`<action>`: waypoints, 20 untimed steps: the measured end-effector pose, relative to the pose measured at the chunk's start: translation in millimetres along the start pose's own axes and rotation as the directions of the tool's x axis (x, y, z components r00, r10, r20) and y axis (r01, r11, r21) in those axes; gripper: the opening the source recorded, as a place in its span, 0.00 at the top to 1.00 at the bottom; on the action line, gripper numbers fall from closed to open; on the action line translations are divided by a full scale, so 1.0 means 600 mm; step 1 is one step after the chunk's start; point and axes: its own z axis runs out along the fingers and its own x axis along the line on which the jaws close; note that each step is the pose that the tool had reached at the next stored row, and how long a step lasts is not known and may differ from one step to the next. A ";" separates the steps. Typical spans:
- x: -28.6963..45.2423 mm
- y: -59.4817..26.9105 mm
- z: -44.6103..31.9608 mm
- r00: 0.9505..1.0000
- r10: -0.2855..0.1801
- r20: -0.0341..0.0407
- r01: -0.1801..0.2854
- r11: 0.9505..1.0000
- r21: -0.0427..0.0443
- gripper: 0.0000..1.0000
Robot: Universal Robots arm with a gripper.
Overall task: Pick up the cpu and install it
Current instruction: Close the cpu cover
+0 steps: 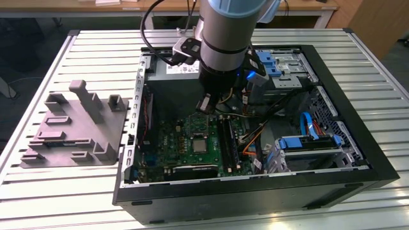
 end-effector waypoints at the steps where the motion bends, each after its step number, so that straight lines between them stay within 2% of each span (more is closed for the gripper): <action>1: 0.000 0.000 0.000 1.000 -0.001 0.000 0.001 1.000 0.000 0.89; 20: -0.001 0.001 -0.007 1.000 -0.003 -0.001 0.003 1.000 -0.002 0.89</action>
